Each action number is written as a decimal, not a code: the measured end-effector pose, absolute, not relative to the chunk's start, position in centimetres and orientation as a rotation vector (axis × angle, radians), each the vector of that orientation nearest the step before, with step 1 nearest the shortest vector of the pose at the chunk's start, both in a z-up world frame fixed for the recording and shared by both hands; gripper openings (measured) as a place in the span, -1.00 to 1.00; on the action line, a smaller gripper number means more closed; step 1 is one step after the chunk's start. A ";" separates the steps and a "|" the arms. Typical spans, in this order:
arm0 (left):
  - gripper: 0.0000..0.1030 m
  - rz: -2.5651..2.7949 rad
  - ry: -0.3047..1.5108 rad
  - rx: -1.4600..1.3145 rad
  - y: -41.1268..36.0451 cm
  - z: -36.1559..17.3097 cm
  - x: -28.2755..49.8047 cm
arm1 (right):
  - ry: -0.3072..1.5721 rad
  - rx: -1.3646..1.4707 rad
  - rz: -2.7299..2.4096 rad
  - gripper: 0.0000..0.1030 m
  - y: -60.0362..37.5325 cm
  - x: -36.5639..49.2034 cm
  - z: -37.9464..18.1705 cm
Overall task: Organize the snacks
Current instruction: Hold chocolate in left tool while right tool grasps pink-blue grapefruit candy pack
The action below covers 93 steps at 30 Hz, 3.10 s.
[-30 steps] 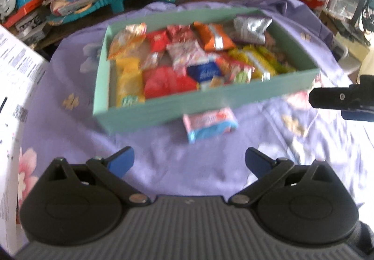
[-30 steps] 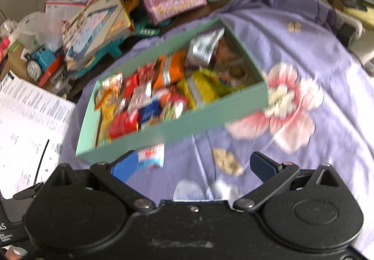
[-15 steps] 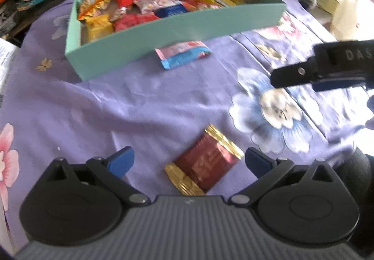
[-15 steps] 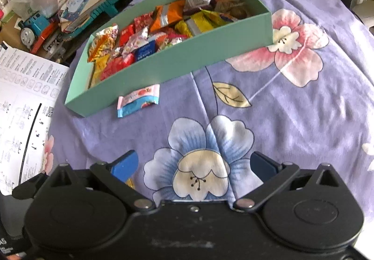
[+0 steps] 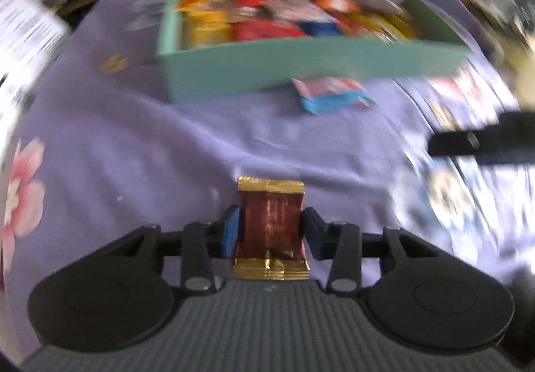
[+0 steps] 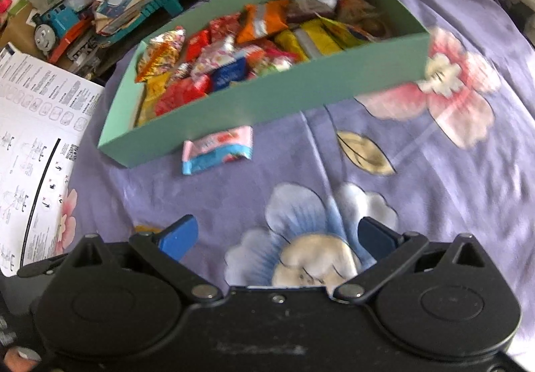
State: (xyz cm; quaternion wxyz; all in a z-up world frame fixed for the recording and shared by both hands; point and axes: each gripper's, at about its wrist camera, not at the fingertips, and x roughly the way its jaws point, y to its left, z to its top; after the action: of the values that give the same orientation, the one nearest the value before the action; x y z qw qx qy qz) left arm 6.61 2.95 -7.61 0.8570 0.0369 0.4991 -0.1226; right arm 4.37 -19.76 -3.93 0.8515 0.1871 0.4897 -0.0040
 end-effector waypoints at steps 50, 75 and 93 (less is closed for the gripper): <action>-0.20 -0.156 1.017 -0.052 6.3 -8.0 9.2 | 0.982 0.123 0.274 0.20 -16.0 13.1 -5.9; 0.29 -0.133 1.026 -0.052 6.7 -8.0 7.9 | 0.961 -0.047 0.155 -0.10 -12.4 8.9 -6.9; -0.29 -0.066 1.011 -0.006 5.8 -7.7 7.2 | 0.946 -0.019 0.178 -0.35 -13.1 7.8 -6.2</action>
State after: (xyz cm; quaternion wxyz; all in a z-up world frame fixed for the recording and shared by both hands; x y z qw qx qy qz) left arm 7.20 5.81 -7.73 0.8744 -0.0030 0.4842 -0.0314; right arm 7.79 -13.12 -6.24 0.8863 -0.0091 0.4550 0.0858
